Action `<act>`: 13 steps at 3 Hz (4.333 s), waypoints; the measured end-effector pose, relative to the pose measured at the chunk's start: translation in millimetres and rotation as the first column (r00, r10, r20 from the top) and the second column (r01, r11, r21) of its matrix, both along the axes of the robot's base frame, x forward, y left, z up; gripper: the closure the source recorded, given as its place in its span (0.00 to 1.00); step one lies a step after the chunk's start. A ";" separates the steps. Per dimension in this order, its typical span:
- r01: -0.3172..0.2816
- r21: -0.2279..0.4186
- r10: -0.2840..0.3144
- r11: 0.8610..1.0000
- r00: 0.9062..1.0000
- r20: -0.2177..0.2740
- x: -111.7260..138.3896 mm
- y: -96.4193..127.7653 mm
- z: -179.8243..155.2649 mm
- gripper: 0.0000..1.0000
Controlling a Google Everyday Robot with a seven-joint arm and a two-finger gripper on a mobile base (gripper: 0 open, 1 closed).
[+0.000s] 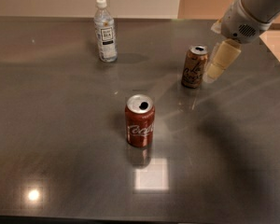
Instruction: Knock orange can over
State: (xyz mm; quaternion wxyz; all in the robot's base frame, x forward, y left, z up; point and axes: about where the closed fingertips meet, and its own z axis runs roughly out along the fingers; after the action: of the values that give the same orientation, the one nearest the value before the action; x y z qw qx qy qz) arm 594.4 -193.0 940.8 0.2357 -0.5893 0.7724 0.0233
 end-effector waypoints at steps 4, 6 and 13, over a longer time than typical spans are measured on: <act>0.066 0.042 -0.062 0.997 0.994 -0.092 40.2 3.5 -39.5 0.00; 0.060 0.070 -0.053 0.996 0.993 -0.101 43.1 6.3 -43.3 0.19; 0.008 -0.285 -0.052 0.959 0.988 -0.147 5.4 -13.4 8.2 1.00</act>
Offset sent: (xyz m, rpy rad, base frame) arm 0.0444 -0.0002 -0.0336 0.0494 0.0892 -0.0793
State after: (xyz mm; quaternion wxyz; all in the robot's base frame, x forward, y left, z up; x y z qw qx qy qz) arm 599.7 -206.4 949.1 0.0893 -0.6015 0.7925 -0.0458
